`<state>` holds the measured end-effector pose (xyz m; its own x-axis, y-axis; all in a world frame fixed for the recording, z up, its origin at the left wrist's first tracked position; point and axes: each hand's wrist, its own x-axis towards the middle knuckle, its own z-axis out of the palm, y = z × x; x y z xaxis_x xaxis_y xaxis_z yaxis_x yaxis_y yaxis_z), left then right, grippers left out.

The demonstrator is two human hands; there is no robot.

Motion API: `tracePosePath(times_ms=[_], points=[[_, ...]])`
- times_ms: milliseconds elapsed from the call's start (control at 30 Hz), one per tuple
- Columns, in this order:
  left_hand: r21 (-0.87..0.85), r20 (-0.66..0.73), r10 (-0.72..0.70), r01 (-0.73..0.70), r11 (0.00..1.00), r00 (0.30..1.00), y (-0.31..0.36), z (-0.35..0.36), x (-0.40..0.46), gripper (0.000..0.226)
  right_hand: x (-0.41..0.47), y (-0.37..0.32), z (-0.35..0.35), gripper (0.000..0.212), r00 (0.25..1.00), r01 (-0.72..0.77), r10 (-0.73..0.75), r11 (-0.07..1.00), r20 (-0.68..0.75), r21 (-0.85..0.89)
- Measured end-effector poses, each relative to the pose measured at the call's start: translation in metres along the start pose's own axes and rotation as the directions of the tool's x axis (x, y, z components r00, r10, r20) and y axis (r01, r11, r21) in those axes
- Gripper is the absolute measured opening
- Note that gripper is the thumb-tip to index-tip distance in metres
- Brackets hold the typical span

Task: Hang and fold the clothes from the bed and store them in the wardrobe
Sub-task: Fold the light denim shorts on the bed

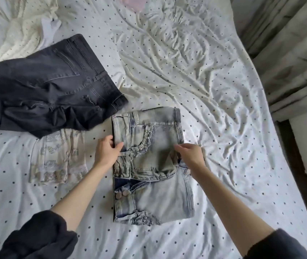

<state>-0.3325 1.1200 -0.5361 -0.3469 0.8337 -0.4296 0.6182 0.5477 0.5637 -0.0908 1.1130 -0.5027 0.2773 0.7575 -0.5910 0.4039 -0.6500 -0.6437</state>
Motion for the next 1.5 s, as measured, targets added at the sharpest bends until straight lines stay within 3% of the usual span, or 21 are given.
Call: tracePosePath(times_ms=[133,200,267,333,433,533,633,767,933,1033,1133,1367,1500], points=[[-0.036,-0.080,0.028,-0.031,0.999,0.996,0.023,0.000,0.018,0.024,0.029,-0.011,-0.008,0.028,0.999,0.018,-0.020,0.999,-0.047,-0.032],[0.032,-0.191,0.070,-0.066,0.997,0.979,0.032,-0.001,0.027,0.038,0.048,-0.020,-0.012,0.030,0.996,0.092,-0.093,0.995,-0.020,-0.046],[0.105,-0.275,0.090,-0.063,0.992,0.957,0.034,0.001,0.039,0.039,0.070,-0.027,-0.009,0.019,0.988,0.152,-0.151,0.987,0.026,-0.058],[0.012,-0.301,0.084,-0.084,0.996,0.950,0.039,-0.006,0.045,0.039,0.079,-0.040,-0.012,0.013,0.978,0.196,-0.199,0.979,0.060,0.045],[-0.263,-0.310,-0.019,-0.067,0.963,0.950,0.040,-0.012,0.063,0.032,0.099,-0.054,-0.013,0.005,0.976,0.197,-0.215,0.945,0.043,0.263],[-0.341,-0.315,-0.065,-0.049,0.939,0.947,0.045,-0.011,0.078,0.025,0.119,-0.061,-0.010,0.008,0.982,0.181,-0.187,0.939,-0.009,0.291],[-0.302,-0.304,-0.075,-0.021,0.953,0.950,0.048,-0.002,0.080,0.017,0.125,-0.058,-0.005,0.023,0.985,0.157,-0.168,0.963,0.035,0.220],[-0.217,-0.277,-0.067,0.006,0.976,0.959,0.033,0.010,0.049,0.051,0.099,-0.031,-0.012,0.035,0.973,0.224,-0.226,0.973,0.035,0.048],[-0.012,-0.307,0.152,-0.164,0.986,0.939,0.011,0.032,-0.027,0.050,0.045,0.024,-0.026,0.023,0.961,0.276,-0.275,0.961,0.024,-0.013],[0.146,-0.215,0.255,-0.227,0.963,0.943,0.006,0.049,-0.053,0.055,0.030,0.051,-0.028,0.024,0.952,0.296,-0.285,0.950,0.109,-0.101],[0.244,-0.118,0.269,-0.234,0.941,0.956,0.003,0.059,-0.062,0.056,0.027,0.065,-0.032,0.028,0.933,0.350,-0.324,0.918,0.160,-0.184],[0.369,-0.041,0.294,-0.259,0.893,0.955,-0.010,0.067,-0.066,0.060,0.021,0.069,-0.022,0.042,0.809,0.564,-0.585,0.751,0.050,-0.343],[0.407,-0.041,0.302,-0.260,0.875,0.952,-0.012,0.069,-0.067,0.060,0.028,0.070,-0.012,0.028,0.857,0.497,-0.504,0.756,0.105,-0.426]])
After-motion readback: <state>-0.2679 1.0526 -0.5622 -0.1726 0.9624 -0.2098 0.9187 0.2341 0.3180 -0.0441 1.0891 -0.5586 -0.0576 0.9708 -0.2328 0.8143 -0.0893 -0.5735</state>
